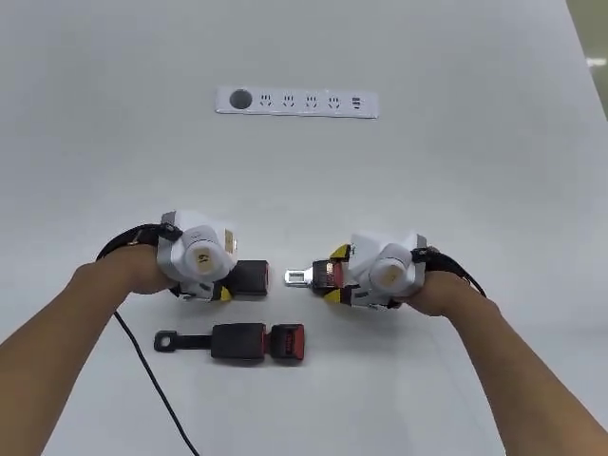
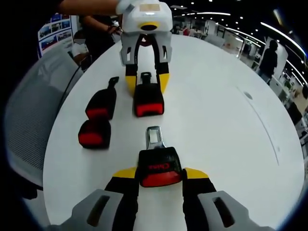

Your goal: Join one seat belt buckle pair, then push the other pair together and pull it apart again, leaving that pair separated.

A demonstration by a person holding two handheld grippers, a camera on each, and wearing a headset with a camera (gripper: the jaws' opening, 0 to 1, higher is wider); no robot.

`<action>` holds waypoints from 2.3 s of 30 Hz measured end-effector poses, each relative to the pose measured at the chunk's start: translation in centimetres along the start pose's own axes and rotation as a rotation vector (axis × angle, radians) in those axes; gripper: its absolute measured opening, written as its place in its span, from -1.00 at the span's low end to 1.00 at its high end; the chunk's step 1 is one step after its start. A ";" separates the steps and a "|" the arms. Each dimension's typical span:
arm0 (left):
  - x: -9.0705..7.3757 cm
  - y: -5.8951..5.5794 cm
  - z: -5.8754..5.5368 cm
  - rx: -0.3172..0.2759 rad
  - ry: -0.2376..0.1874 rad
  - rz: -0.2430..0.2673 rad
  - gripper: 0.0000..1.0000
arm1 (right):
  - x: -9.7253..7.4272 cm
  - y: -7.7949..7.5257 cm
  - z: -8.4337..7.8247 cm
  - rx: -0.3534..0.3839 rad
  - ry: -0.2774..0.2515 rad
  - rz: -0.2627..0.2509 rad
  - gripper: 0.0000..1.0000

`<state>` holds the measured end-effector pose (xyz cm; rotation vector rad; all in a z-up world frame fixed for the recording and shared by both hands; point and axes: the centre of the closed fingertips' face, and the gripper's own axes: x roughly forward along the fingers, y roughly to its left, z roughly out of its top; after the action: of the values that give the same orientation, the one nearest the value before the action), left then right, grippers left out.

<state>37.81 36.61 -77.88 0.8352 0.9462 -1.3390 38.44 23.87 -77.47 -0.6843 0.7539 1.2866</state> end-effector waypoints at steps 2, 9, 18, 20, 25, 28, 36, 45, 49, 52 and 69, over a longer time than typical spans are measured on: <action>0.1 0.1 -0.1 0.000 0.000 0.000 -0.36 | 0.3 0.0 0.2 -0.004 -0.003 0.003 -0.37; 0.1 0.1 -0.1 0.000 0.001 0.000 -0.36 | 0.9 0.2 0.7 -0.009 -0.008 0.008 -0.37; 0.0 0.0 -0.1 0.002 -0.001 0.000 -0.36 | 1.4 0.2 1.1 -0.018 -0.008 0.018 -0.36; 0.0 0.0 0.0 0.003 -0.002 -0.001 -0.36 | 1.5 0.3 1.3 -0.020 -0.008 0.021 -0.36; -0.2 -0.2 0.2 0.004 -0.002 0.000 -0.36 | 1.7 0.6 2.0 -0.030 -0.010 0.027 -0.36; -0.1 -0.1 0.1 0.006 0.000 -0.001 -0.36 | 1.8 0.5 2.2 -0.032 -0.012 0.029 -0.36; 0.1 0.0 0.0 0.006 -0.002 0.000 -0.36 | 2.3 0.7 2.8 -0.031 -0.021 0.032 -0.36; 0.2 0.1 -0.2 0.002 -0.013 0.003 -0.35 | 2.7 0.8 2.8 -0.027 -0.021 0.030 -0.37; 0.1 0.0 -0.1 0.000 -0.018 0.005 -0.36 | 2.8 0.8 2.8 -0.022 -0.021 0.026 -0.38; 0.1 0.0 -0.1 0.005 -0.013 0.004 -0.36 | 2.7 0.8 2.8 -0.021 -0.019 0.025 -0.38; 0.2 0.0 0.0 0.018 -0.013 0.000 -0.36 | 2.7 0.9 3.2 0.002 -0.014 0.009 -0.41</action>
<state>37.81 36.50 -78.04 0.8386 0.9252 -1.3535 38.24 28.13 -77.78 -0.6705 0.7476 1.2972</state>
